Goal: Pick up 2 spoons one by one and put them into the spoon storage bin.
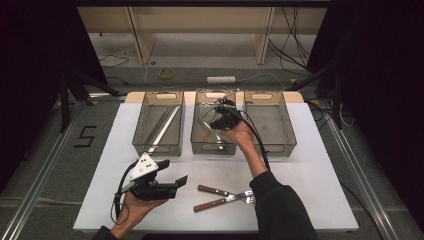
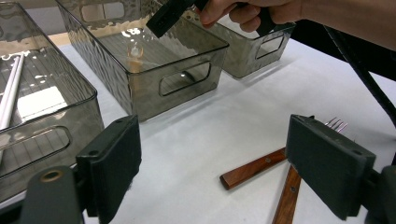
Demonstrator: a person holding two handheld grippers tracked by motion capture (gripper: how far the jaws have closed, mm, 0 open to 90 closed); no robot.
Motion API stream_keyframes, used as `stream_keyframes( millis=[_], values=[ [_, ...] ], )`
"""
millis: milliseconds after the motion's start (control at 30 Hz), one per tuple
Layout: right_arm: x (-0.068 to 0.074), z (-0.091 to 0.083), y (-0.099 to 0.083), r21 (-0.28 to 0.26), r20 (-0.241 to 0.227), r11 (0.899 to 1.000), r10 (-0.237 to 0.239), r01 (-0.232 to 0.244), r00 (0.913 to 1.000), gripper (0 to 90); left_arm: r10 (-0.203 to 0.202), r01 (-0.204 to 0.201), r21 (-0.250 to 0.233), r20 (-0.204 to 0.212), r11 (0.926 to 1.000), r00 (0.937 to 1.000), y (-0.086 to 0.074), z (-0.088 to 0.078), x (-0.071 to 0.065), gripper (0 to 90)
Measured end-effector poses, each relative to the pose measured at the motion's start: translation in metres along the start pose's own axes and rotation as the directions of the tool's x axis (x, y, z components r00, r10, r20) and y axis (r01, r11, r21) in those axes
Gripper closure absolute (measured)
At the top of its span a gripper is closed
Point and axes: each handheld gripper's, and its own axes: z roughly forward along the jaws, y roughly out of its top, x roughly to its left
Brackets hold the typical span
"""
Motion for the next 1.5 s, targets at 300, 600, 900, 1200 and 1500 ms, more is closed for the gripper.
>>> stream_keyframes(
  millis=[300, 600, 900, 1200, 1500],
  values=[
    [0.001, -0.015, -0.003, -0.023, -0.067, 1.000, -0.018, 0.016, 0.9976, 49.1, 0.000, 0.000, 0.003, -0.002, 1.0000, 1.0000, 0.000, 0.000, 0.000, 17.7],
    [0.011, -0.048, -0.024, -0.047, -0.134, 0.992, -0.126, 0.120, 0.9830, 39.4, -0.001, 0.001, 0.006, -0.004, 1.0000, 1.0000, 0.000, 0.000, 0.000, 17.6],
    [0.020, -0.074, -0.045, -0.083, -0.161, 0.980, -0.191, 0.180, 0.9683, 37.8, -0.005, 0.005, 0.001, -0.009, 1.0000, 0.9999, 0.000, 0.001, 0.001, 17.5],
    [0.031, -0.084, -0.064, -0.083, -0.196, 0.972, -0.233, 0.221, 0.9525, 34.8, -0.013, 0.013, -0.006, -0.014, 0.9999, 0.9998, 0.000, 0.000, 0.003, 17.5],
    [0.046, -0.093, -0.086, -0.081, -0.234, 0.957, -0.291, 0.280, 0.9274, 32.3, -0.018, 0.018, -0.009, -0.016, 0.9998, 0.9997, 0.000, -0.001, 0.004, 17.4]
  ],
)
